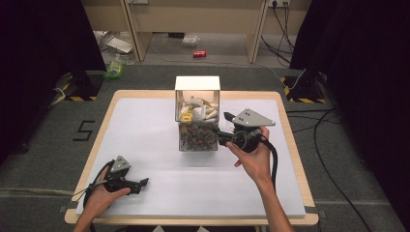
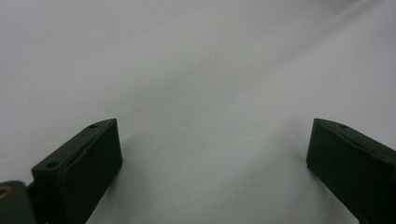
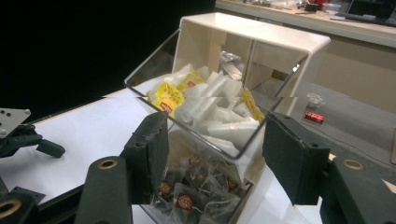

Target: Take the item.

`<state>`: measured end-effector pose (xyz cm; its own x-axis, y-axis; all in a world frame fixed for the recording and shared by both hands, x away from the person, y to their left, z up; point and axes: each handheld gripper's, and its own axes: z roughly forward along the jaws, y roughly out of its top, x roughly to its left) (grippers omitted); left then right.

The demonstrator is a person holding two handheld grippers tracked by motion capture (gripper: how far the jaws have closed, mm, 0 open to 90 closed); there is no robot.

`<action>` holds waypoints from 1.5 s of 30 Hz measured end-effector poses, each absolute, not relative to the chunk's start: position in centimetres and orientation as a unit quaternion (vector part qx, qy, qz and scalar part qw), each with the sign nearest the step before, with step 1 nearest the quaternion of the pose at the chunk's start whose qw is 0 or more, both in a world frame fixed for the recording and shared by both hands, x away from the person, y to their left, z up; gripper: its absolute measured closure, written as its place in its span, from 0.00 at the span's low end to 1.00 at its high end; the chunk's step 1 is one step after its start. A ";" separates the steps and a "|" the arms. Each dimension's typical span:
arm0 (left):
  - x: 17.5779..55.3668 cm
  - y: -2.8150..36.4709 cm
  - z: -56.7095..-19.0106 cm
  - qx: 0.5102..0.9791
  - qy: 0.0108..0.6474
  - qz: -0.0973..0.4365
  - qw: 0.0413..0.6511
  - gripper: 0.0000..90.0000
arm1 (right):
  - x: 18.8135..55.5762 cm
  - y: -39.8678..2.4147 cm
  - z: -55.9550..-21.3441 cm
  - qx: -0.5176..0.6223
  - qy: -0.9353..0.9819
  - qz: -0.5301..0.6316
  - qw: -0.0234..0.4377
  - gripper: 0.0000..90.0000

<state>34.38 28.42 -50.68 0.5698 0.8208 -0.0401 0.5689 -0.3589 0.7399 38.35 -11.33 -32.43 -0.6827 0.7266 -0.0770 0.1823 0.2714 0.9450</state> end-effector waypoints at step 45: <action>34.4 28.5 -50.7 0.805 0.432 0.169 0.370 0.03 | 43.3 -6.3 -33.0 0.316 0.771 0.498 0.240 0.68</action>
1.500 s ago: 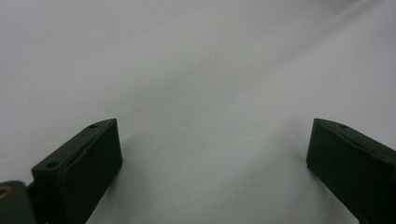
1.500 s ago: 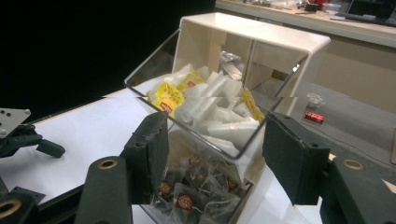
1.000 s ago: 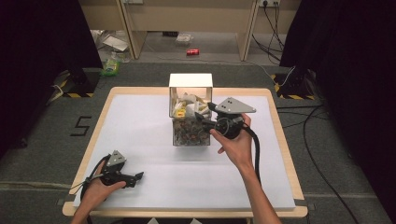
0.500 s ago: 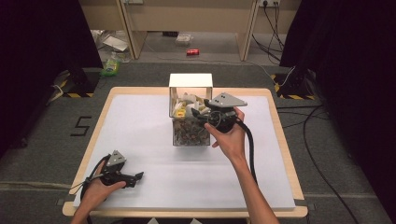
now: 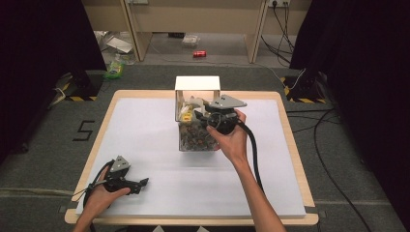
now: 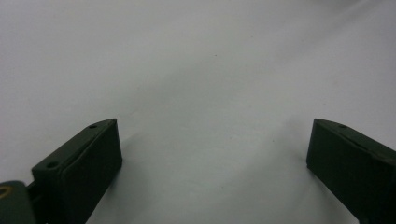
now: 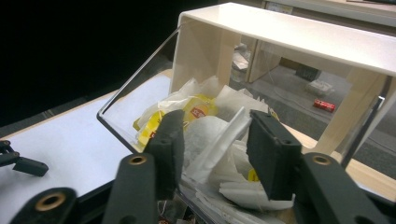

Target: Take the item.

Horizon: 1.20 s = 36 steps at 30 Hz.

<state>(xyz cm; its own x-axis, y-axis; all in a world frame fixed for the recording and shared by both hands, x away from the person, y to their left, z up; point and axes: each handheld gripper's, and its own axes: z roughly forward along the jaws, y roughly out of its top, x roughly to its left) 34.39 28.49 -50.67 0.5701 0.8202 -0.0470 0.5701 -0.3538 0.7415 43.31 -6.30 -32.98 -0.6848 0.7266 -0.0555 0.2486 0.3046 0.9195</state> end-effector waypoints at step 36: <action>34.4 28.5 -50.7 0.806 0.431 0.170 0.367 0.03 | 41.4 -7.8 -28.1 0.272 0.738 0.547 0.285 0.99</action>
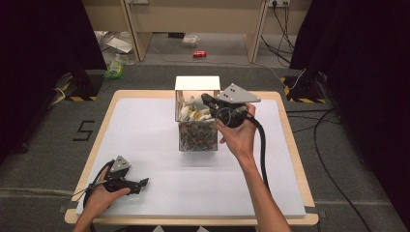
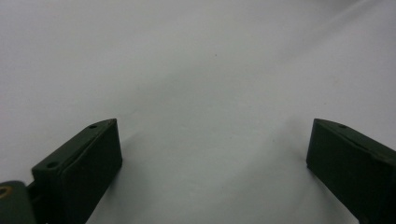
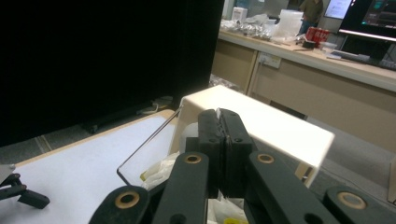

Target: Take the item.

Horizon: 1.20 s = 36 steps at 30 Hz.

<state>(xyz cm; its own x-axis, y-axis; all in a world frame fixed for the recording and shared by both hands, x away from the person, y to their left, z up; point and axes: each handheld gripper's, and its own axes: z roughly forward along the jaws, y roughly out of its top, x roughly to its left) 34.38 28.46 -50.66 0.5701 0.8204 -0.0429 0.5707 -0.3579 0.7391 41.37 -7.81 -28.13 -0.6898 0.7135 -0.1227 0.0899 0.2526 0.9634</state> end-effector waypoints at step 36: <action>34.4 28.5 -50.7 0.807 0.431 0.170 0.367 0.03 | 40.3 -17.4 -26.2 0.334 0.688 0.552 0.331 0.99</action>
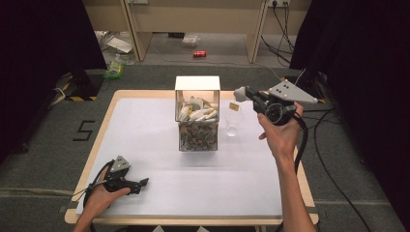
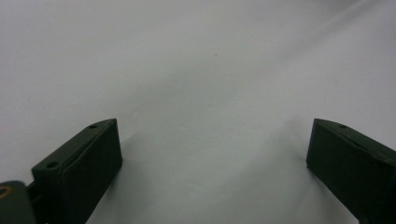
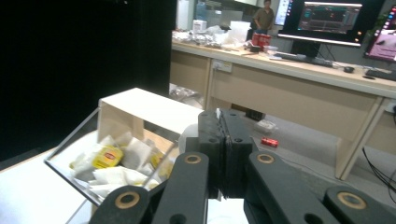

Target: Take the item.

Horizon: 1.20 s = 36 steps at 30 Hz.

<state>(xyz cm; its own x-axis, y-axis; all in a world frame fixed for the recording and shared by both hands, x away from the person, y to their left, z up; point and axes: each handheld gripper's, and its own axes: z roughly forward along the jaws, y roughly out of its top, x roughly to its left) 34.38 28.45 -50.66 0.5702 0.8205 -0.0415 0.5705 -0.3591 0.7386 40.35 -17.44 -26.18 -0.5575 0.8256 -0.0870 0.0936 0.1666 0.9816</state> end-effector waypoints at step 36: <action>34.4 28.5 -50.7 0.806 0.431 0.171 0.368 0.03 | 45.3 -18.8 -31.5 0.407 0.686 0.514 0.315 0.99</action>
<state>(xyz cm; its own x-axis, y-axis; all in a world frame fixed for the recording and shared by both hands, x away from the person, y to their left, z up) 34.39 28.47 -50.66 0.5709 0.8200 -0.0417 0.5690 -0.3585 0.7400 45.27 -18.80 -31.52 -0.4701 0.8825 -0.0138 0.2339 0.1396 0.9622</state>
